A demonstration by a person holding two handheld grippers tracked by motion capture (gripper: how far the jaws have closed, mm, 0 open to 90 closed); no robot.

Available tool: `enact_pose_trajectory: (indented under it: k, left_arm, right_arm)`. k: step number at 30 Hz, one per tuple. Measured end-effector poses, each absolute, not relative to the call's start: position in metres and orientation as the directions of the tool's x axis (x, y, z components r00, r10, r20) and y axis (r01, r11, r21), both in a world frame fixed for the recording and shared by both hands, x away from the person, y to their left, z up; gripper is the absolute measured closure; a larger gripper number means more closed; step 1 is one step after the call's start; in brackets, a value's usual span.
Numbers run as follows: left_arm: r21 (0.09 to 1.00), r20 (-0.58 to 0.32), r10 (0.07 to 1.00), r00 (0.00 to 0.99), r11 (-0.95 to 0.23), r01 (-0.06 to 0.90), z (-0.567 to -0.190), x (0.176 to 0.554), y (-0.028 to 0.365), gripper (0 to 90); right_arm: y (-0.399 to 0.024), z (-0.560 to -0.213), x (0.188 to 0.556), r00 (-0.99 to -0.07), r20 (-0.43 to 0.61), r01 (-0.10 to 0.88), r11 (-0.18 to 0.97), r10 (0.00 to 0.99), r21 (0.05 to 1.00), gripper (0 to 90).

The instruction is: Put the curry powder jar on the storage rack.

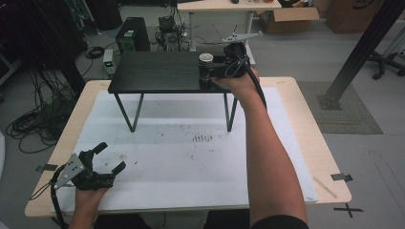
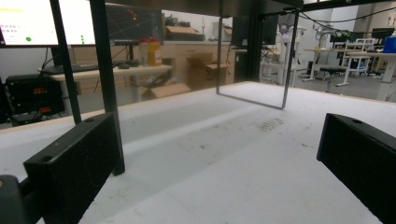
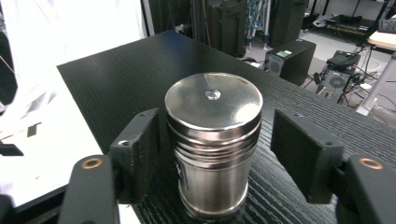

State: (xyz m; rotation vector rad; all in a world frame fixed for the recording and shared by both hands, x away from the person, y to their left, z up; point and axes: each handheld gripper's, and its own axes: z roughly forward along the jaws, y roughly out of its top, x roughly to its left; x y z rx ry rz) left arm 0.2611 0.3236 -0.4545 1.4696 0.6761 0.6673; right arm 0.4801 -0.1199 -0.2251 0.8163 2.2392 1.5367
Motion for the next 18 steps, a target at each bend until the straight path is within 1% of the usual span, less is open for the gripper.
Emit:
enact_pose_trajectory:
  k: [7, 18]
  left_arm:
    - [1.000, -0.002, 0.758, 0.653, -0.003, 0.007, -0.454, 0.261, 0.324, 0.2]
    - [1.000, -0.002, 0.757, 0.654, -0.002, 0.006, -0.455, 0.261, 0.323, 0.2]
  right_arm:
    - [-0.130, -0.219, 0.474, -0.795, 0.087, 0.269, 0.219, 0.601, 0.938, 27.9]
    - [-0.139, -0.210, 0.462, -0.798, 0.081, 0.234, 0.184, 0.597, 0.955, 21.3]
